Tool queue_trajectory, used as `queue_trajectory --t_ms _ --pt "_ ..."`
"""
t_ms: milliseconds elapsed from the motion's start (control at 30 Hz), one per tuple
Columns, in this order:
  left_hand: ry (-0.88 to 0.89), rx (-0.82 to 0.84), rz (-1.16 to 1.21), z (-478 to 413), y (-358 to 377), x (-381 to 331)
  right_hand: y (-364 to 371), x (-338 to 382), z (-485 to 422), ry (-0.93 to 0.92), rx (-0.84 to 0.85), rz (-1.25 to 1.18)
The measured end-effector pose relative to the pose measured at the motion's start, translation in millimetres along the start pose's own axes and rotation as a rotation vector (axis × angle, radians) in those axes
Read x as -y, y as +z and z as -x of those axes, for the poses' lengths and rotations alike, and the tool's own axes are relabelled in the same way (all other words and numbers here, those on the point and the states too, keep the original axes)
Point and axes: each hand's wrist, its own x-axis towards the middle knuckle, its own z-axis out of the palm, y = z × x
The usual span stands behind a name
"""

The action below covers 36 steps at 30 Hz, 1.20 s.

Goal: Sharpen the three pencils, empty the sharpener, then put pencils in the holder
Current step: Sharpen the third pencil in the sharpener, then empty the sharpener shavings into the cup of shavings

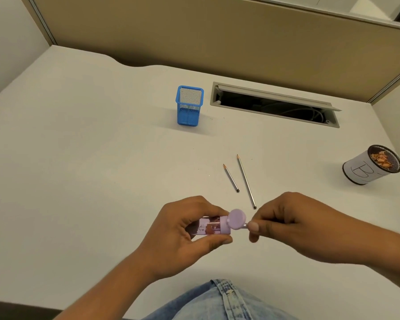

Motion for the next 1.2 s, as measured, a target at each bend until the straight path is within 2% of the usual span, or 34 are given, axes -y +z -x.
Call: queue_trajectory --t_ms 133,300,567,700,867,1200 --pt "-0.084 -0.118 0.079 -3 -6 8 -3 -4 -2 -0.05 -0.091 0.017" --pt "-0.261 -0.305 0.21 -4 -15 15 2 -29 -21 -0.019 -0.373 -0.166" --pt "-0.337 -0.306 0.255 -16 -7 20 50 -72 -97 0.168 -0.562 -0.314" --pt "-0.363 -0.299 0.247 -19 -4 25 59 -79 -124 0.231 -0.596 -0.235" --pt "-0.388 -0.278 0.273 -27 -2 29 62 -86 -146 0.2 -0.537 0.092" --pt "-0.416 -0.235 0.231 -39 0 39 62 -91 -174 0.189 -0.508 0.282"
